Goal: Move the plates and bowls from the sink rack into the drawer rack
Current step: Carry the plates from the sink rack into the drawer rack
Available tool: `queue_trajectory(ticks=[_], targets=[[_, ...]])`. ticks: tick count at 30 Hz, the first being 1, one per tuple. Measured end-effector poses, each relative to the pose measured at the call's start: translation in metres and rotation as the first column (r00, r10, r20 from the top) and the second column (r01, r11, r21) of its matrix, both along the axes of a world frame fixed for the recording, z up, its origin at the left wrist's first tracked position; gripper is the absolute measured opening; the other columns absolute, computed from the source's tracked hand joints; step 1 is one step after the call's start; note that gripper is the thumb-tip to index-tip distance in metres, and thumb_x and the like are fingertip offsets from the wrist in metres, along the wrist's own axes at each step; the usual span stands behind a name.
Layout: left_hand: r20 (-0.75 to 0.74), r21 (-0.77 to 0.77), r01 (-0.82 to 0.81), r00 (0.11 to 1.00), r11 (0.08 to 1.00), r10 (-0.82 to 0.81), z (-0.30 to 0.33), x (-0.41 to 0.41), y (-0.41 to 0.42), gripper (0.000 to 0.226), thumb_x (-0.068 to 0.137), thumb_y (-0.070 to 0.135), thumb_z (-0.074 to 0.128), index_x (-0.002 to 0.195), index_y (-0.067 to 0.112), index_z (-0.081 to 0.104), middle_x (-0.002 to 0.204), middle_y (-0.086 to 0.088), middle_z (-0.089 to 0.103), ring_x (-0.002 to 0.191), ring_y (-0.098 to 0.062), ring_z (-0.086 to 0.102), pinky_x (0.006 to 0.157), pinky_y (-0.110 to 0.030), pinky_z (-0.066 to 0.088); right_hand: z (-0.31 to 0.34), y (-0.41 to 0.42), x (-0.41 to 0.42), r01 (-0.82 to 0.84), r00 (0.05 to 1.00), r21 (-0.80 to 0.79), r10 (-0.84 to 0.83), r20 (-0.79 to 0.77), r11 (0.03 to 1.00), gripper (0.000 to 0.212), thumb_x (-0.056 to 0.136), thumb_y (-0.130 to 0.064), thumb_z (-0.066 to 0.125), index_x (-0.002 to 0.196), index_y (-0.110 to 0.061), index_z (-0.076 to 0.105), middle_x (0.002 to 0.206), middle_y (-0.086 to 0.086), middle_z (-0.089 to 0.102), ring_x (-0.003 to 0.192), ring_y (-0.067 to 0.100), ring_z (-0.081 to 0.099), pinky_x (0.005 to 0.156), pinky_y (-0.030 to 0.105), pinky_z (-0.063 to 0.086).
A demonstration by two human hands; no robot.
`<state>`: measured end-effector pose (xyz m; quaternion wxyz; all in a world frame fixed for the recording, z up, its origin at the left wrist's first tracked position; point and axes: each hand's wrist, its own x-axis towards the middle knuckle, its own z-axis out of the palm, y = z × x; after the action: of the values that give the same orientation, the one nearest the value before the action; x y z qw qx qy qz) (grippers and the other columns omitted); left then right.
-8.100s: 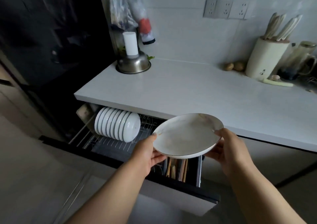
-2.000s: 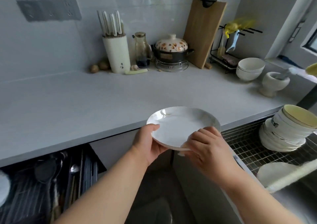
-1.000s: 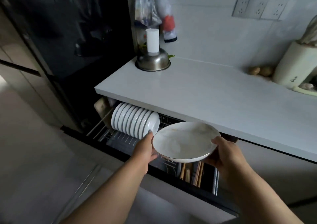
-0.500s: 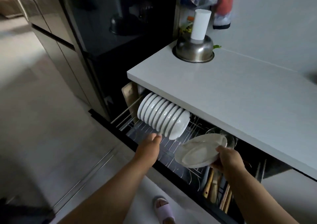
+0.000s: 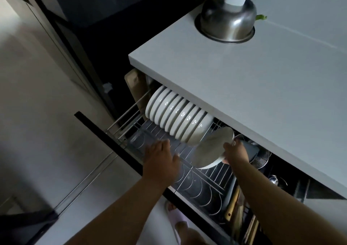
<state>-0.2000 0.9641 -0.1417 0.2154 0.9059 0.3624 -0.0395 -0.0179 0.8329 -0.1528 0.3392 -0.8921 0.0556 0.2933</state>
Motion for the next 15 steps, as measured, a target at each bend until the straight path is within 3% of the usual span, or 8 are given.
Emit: queue_trajectory(ticks=[6, 9, 15], targets=[[-0.010, 0.059, 0.032, 0.999, 0.998, -0.031, -0.010, 0.006, -0.001, 0.061, 0.097, 0.044, 0.037, 0.148, 0.012, 0.027, 0.152, -0.009, 0.035, 0.143, -0.023, 0.025, 0.118, -0.048, 0.015, -0.024, 0.016, 0.022, -0.044, 0.998, -0.069, 0.047, 0.043, 0.997, 0.056, 0.091, -0.027, 0.050, 0.142, -0.015, 0.031, 0.118, 0.016, 0.063, 0.098, 0.037, 0.065, 0.086, 0.052, 0.053], [-0.008, 0.060, 0.038, 0.999, 0.997, -0.038, -0.009, 0.005, -0.003, 0.062, 0.097, 0.043, 0.038, 0.149, 0.012, 0.025, 0.153, -0.007, 0.033, 0.145, -0.020, 0.021, 0.120, -0.048, 0.005, -0.023, 0.025, 0.026, -0.110, 0.990, -0.129, 0.121, 0.076, 0.985, 0.053, 0.093, -0.024, 0.047, 0.143, -0.013, 0.032, 0.126, 0.017, 0.056, 0.102, 0.039, 0.062, 0.087, 0.046, 0.051], [-0.030, 0.038, 0.041, 0.999, 0.998, -0.040, -0.008, 0.005, -0.004, 0.064, 0.096, 0.044, 0.038, 0.150, 0.011, 0.023, 0.149, -0.007, 0.041, 0.140, -0.020, 0.032, 0.119, -0.047, 0.014, -0.028, 0.039, 0.038, -0.115, 0.988, -0.088, 0.123, 0.090, 0.989, 0.035, 0.093, -0.026, 0.047, 0.117, -0.002, 0.055, 0.112, 0.022, 0.063, 0.101, 0.038, 0.062, 0.089, 0.046, 0.052]])
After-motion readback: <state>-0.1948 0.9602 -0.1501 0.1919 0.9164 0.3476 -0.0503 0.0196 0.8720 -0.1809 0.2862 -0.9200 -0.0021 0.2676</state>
